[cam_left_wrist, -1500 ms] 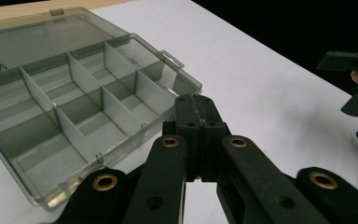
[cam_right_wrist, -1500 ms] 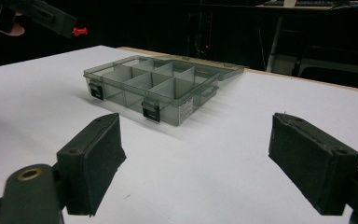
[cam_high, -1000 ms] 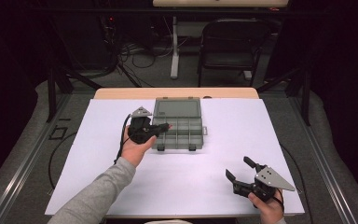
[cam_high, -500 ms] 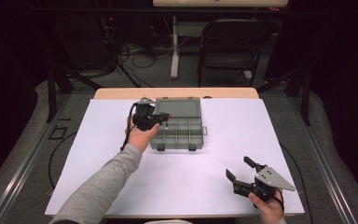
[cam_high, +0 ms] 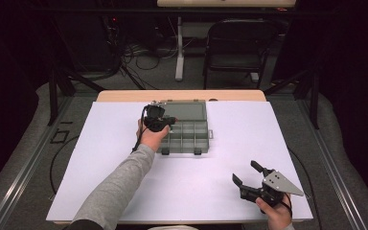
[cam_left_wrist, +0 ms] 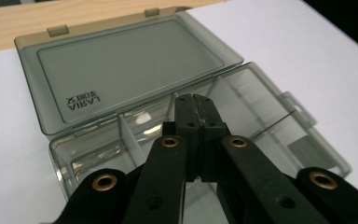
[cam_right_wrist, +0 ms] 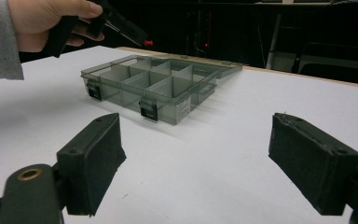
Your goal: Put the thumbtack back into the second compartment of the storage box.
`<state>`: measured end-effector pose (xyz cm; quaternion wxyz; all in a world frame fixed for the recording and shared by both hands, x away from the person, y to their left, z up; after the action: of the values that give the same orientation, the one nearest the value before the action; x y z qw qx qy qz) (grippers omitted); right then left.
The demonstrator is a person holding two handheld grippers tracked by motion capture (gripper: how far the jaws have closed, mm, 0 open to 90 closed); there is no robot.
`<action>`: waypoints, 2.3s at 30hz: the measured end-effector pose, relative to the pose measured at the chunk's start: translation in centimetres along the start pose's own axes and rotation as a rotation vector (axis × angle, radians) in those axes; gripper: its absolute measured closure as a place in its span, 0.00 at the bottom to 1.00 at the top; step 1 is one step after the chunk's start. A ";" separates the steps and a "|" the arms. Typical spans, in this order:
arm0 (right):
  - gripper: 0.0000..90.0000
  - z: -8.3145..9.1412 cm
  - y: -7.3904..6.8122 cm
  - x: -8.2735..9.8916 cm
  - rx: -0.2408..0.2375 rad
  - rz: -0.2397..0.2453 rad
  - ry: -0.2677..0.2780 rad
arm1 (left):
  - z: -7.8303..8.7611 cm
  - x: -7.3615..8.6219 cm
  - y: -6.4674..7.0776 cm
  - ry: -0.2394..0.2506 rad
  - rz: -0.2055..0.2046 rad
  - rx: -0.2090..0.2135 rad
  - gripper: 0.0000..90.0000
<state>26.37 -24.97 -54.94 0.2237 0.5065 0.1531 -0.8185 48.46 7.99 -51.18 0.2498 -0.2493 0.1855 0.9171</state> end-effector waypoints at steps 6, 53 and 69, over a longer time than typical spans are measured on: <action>0.19 0.0 0.0 0.0 -0.002 0.006 0.000 | -1.3 0.2 -0.6 -0.030 0.026 -0.033 1.00; 0.19 0.0 -0.2 -0.1 0.001 0.022 0.001 | 7.7 1.4 0.5 0.233 -0.126 -0.055 0.38; 0.19 -0.1 -0.2 0.0 0.009 0.023 -0.006 | 13.9 9.8 -1.2 0.299 -0.144 -0.027 0.37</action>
<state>26.32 -24.71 -54.95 0.2315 0.5067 0.1429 -0.8181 36.75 19.01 -45.61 0.2810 -0.3990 0.1901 0.8519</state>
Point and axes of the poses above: each handheld gripper's, and its own axes: z roughly backward along the jaws, x roughly out of its underside, y roughly to its right, the point moved 2 cm from there along -z, roughly forward along the jaws, and after that the axes turned 15 degrees about -y, right-handed, at the moved point
